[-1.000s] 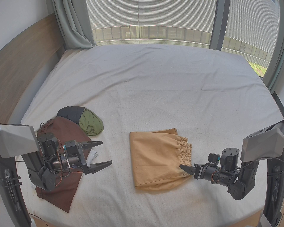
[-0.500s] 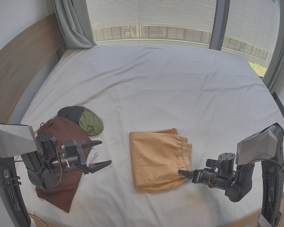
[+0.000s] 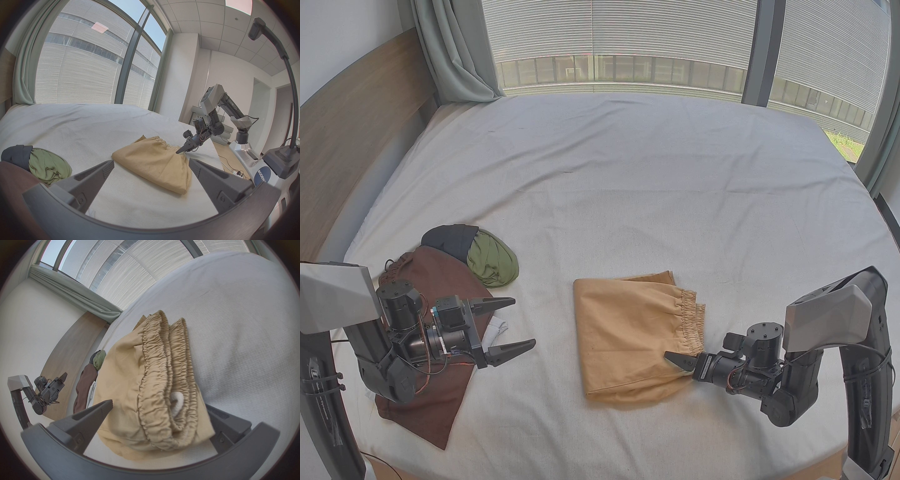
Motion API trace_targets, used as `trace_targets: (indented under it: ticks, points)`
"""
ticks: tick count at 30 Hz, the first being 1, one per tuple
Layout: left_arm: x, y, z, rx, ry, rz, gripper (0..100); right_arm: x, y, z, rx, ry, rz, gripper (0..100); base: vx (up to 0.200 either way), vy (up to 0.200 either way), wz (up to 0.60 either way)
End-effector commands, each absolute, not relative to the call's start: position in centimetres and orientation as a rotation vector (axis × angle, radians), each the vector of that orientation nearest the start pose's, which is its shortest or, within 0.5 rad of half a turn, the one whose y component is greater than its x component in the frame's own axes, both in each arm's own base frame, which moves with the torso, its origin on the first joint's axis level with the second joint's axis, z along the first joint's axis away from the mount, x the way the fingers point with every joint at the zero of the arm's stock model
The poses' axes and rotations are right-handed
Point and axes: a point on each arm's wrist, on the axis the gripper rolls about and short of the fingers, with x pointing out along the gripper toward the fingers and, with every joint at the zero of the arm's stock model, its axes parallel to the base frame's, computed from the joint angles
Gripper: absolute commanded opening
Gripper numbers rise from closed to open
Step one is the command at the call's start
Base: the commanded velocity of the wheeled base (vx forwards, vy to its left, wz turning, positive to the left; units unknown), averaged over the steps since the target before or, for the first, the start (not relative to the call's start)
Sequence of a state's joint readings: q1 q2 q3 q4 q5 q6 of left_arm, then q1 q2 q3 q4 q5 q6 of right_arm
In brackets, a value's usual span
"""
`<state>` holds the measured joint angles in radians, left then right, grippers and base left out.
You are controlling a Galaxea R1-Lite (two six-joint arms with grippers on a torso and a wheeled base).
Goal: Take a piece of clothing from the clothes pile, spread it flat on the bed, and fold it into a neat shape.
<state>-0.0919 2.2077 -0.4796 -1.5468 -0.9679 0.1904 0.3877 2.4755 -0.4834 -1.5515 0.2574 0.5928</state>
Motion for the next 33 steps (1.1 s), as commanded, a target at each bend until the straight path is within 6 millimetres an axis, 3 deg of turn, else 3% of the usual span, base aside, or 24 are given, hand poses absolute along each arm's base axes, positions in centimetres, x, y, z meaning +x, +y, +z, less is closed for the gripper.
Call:
trace_targets:
  ticks: [1,15,16,33]
  points:
    - [31.40,-4.76,3.94,0.091,0.072,-1.069,100,30.03,13.28,-4.88,0.533,0.617,0.495,100,0.000,0.000,0.00]
    - [31.37,-4.81,3.81,0.089,0.077,-1.071,100,29.91,13.44,-4.94,0.531,0.621,0.498,100,0.000,0.000,0.00]
    - [31.38,-4.81,3.82,0.090,0.076,-1.071,100,29.88,13.49,-4.94,0.532,0.623,0.501,0,0.000,0.000,0.00]
    - [31.37,-4.81,3.81,0.091,0.076,-1.071,100,29.85,13.58,-4.93,0.531,0.622,0.503,0,0.000,0.000,0.00]
